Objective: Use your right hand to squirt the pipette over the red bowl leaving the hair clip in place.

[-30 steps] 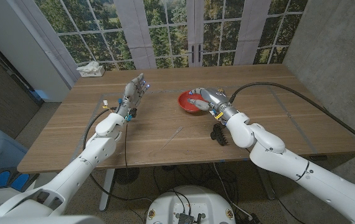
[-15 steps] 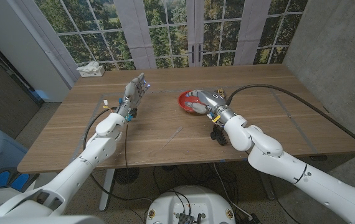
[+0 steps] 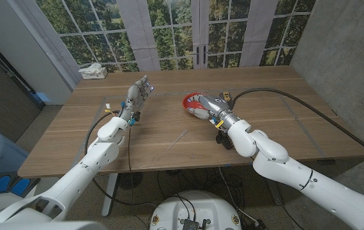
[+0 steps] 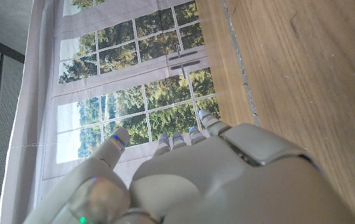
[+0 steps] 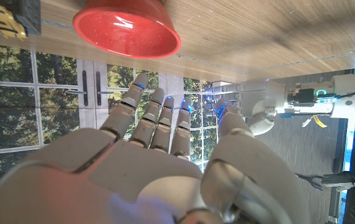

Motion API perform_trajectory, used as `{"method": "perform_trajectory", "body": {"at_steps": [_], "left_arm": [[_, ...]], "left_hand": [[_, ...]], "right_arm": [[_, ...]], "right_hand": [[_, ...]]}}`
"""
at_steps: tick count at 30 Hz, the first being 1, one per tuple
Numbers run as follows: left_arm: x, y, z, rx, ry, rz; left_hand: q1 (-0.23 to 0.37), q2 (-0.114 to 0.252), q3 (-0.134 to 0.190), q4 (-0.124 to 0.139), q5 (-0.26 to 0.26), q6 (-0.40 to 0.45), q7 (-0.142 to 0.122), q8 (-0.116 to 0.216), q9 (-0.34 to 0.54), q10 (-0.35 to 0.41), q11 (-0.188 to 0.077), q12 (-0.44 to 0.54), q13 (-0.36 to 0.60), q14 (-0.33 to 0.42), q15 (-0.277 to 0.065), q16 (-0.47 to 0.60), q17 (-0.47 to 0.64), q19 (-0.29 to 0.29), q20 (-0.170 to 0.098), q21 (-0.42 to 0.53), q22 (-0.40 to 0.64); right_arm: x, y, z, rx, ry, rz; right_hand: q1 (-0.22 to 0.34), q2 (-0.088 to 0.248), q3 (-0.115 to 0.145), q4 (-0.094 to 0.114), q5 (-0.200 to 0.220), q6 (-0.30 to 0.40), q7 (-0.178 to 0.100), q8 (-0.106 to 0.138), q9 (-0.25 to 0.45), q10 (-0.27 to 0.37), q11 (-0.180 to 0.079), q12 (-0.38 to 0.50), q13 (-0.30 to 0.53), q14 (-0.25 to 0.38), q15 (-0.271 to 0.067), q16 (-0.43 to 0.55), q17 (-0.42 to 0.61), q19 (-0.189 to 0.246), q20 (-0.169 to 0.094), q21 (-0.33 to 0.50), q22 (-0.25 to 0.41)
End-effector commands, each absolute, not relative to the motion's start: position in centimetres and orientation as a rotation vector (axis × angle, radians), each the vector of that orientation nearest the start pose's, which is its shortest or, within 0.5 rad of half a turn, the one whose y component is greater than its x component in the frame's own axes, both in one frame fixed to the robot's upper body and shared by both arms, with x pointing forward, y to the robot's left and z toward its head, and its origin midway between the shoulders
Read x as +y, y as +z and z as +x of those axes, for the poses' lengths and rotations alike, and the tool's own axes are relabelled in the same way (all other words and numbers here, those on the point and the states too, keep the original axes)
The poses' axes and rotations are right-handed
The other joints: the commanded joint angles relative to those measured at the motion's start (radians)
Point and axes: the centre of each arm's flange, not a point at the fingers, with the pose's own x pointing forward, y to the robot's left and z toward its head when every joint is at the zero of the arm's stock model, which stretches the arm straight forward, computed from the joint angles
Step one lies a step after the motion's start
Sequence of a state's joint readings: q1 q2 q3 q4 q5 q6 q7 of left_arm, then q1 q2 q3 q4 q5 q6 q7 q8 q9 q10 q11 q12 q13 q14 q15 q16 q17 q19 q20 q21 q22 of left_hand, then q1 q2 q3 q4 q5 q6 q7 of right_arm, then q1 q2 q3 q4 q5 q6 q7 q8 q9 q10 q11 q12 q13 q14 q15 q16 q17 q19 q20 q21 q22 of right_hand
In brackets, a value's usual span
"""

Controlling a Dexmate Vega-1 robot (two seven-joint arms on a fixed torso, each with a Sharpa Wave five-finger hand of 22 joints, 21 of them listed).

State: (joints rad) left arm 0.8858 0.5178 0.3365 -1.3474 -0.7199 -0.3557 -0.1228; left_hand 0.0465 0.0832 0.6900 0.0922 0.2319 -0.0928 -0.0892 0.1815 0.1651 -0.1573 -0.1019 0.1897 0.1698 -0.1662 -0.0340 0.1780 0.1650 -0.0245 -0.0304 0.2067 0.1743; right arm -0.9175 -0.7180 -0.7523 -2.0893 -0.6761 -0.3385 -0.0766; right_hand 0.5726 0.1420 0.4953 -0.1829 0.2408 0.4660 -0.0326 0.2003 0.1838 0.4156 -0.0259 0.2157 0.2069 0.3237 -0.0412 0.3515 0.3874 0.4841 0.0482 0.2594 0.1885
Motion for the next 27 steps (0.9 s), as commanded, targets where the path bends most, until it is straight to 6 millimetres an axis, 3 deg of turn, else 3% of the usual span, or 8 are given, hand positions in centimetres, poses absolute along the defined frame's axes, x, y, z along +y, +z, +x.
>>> {"method": "perform_trajectory", "body": {"at_steps": [1, 17, 24, 27], "left_arm": [[29.1, -2.1, 63.2, -0.676, -0.295, -0.098], [29.1, -2.3, 63.3, -0.673, -0.295, -0.099], [29.2, -2.2, 63.2, -0.675, -0.293, -0.102], [29.2, -2.2, 63.3, -0.675, -0.294, -0.103]], "left_hand": [[0.007, 0.081, 0.003, -0.005, 0.002, 0.002, -0.001, -0.002, 0.005, 0.001, 0.002, 0.001, 0.005, -0.032, -0.085, -0.001, 0.004, 0.006, -0.054, -0.002, 0.003], [0.005, 0.081, 0.003, -0.003, 0.002, 0.004, -0.001, -0.001, 0.005, 0.002, -0.001, 0.001, 0.005, -0.031, -0.084, -0.001, 0.005, 0.007, -0.055, -0.003, 0.003], [0.005, 0.081, 0.003, -0.003, 0.002, 0.005, -0.001, -0.001, 0.005, 0.003, -0.001, 0.001, 0.005, -0.031, -0.083, -0.001, 0.005, 0.008, -0.055, -0.003, 0.003], [0.004, 0.081, 0.004, -0.003, 0.002, 0.005, 0.000, -0.001, 0.005, 0.004, -0.001, 0.001, 0.005, -0.031, -0.084, -0.001, 0.005, 0.008, -0.055, -0.003, 0.003]], "right_arm": [[-8.0, -4.2, 51.1, -0.812, 0.162, -1.366], [-7.2, -5.4, 51.4, -0.829, 0.166, -1.395], [-7.1, -5.7, 51.5, -0.863, 0.149, -1.405], [-6.8, -6.0, 51.4, -0.877, 0.129, -1.427]], "right_hand": [[0.017, -0.006, 0.004, -0.005, 0.001, 0.000, -0.009, -0.001, 0.002, 0.000, -0.010, 0.002, 0.002, 0.007, -0.064, 0.005, 0.005, 0.012, -0.001, 0.008, 0.003], [0.103, -0.035, 0.017, -0.018, -0.002, 0.003, -0.017, 0.000, 0.002, 0.002, -0.026, -0.001, 0.002, 0.011, -0.077, 0.004, -0.001, 0.035, -0.013, 0.016, 0.003], [0.175, -0.079, 0.017, -0.016, -0.014, -0.026, -0.018, -0.007, 0.002, 0.018, -0.018, 0.002, 0.003, -0.001, -0.079, -0.004, -0.007, 0.037, -0.013, 0.014, 0.002], [0.213, -0.098, 0.015, -0.013, -0.022, -0.010, -0.030, 0.001, 0.002, 0.041, -0.033, 0.010, 0.005, -0.018, -0.095, -0.011, -0.010, 0.033, -0.020, 0.012, 0.002]]}}
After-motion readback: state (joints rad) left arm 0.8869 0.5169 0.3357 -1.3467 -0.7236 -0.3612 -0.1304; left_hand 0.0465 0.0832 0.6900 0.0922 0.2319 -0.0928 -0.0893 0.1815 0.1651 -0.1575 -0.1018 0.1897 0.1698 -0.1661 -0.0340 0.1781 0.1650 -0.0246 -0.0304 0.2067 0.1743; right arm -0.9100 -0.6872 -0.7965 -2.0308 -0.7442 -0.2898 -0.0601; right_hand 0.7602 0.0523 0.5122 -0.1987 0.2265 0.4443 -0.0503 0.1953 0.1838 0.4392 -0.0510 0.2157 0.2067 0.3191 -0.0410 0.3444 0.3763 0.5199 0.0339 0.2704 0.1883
